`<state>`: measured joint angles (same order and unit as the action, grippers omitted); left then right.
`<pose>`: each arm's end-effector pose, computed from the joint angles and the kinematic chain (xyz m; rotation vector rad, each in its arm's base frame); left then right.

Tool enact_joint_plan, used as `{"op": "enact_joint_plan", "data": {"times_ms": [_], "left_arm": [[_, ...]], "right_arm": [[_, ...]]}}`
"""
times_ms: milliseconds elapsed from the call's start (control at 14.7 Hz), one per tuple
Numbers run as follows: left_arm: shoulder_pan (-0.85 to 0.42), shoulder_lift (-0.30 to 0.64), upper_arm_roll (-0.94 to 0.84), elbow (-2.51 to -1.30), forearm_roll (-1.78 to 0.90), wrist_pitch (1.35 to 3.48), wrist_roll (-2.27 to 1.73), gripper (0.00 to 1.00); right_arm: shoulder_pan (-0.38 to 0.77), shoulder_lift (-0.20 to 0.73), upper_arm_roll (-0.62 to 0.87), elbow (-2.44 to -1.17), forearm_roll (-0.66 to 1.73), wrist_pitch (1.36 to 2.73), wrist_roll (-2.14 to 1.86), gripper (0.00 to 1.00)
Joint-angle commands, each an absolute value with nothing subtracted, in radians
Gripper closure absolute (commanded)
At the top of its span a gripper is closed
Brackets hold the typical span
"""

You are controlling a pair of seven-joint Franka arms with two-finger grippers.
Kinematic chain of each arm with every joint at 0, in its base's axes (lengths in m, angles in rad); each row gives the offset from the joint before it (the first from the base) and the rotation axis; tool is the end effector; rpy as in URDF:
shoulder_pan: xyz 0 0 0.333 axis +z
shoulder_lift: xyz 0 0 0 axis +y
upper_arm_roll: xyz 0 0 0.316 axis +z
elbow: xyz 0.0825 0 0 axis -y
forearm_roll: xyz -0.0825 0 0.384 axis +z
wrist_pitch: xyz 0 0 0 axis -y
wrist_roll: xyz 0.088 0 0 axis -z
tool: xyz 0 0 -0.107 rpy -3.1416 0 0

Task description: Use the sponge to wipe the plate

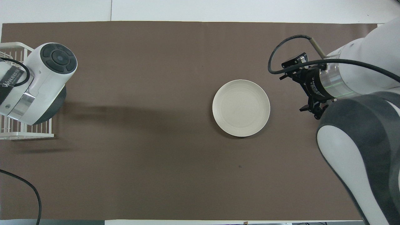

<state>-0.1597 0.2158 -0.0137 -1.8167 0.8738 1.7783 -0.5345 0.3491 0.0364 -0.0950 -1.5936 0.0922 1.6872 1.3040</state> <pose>0.6034 -0.0378 0.4287 -2.2871 -0.0623 -0.0766 0.5551 0.1543 0.6041 -2.6231 1.5331 0.0324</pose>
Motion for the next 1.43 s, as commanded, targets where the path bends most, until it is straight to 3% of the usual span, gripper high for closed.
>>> {"op": "enact_joint_plan", "data": {"times_ms": [0, 272, 476, 544, 612, 816, 1360], "left_arm": [[-0.137, 0.229, -0.011, -1.83, 0.917, 1.813, -0.574, 0.0], [-0.124, 0.235, -0.011, -1.83, 0.917, 1.841, -0.592, 0.0], [-0.124, 0.233, -0.011, -1.83, 0.917, 1.836, -0.594, 0.0], [-0.124, 0.233, -0.011, -1.83, 0.917, 1.833, -0.595, 0.09], [-0.124, 0.233, -0.009, -1.832, 0.917, 1.832, -0.61, 0.29], [-0.114, 0.23, -0.008, -1.845, 0.929, 1.833, -0.655, 1.0], [-0.114, 0.229, -0.011, -1.818, 0.93, 1.832, -0.646, 1.0]], "right_arm": [[0.409, 0.089, -0.087, -1.55, 0.101, 1.71, 1.458, 0.0], [0.474, 0.216, -0.089, -1.361, 0.097, 1.648, 1.601, 0.0], [0.492, 0.227, -0.087, -1.342, 0.1, 1.617, 1.608, 0.0], [0.497, 0.226, -0.087, -1.342, 0.097, 1.608, 1.606, 0.0], [0.503, 0.225, -0.087, -1.344, 0.094, 1.608, 1.605, 0.0], [0.525, 0.207, -0.086, -1.387, 0.094, 1.609, 1.597, 0.0], [0.552, 0.178, -0.083, -1.454, 0.192, 1.67, 1.6, 0.0]]}}
